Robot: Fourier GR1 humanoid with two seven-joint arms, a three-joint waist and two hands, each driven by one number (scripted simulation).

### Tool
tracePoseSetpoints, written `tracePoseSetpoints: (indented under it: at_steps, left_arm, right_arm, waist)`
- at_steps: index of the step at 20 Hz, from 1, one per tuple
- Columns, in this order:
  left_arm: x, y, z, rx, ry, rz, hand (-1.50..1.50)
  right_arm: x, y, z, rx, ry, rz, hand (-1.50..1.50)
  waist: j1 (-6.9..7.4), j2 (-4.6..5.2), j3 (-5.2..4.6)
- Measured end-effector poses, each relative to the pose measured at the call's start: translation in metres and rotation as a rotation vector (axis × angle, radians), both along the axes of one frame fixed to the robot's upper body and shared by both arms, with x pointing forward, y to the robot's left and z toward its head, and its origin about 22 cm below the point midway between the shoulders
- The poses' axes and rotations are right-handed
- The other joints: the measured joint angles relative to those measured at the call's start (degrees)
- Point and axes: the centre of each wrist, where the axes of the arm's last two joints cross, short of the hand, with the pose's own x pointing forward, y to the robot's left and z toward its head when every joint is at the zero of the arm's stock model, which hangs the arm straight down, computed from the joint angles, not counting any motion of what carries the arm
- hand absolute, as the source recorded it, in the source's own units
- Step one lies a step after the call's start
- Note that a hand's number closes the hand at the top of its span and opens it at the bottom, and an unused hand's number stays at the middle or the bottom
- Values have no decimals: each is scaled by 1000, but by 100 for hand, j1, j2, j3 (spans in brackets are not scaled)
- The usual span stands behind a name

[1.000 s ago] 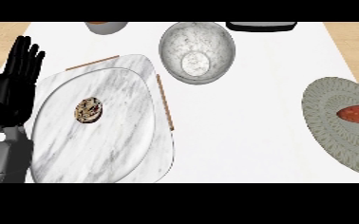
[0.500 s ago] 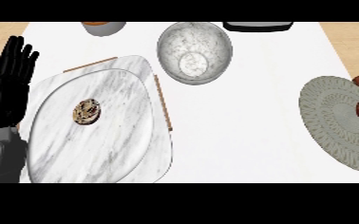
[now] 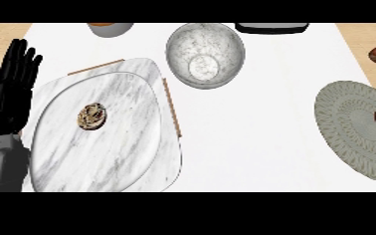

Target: Pick the sweet potato from the placemat and place it in the bowl

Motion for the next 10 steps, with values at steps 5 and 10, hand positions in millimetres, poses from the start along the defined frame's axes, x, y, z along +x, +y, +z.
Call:
tracePoseSetpoints:
  at_steps: [5,10]
  left_arm:
    - [3,-3,-6,-4,4,-11,0]
    - [6,-6,-2,-3,-3,-20,0]
  right_arm:
    - [15,53,28,72,22,46,150]
    - [36,107,34,82,75,81,150]
  waist:
    - [41,14,0]
    - [74,26,2]
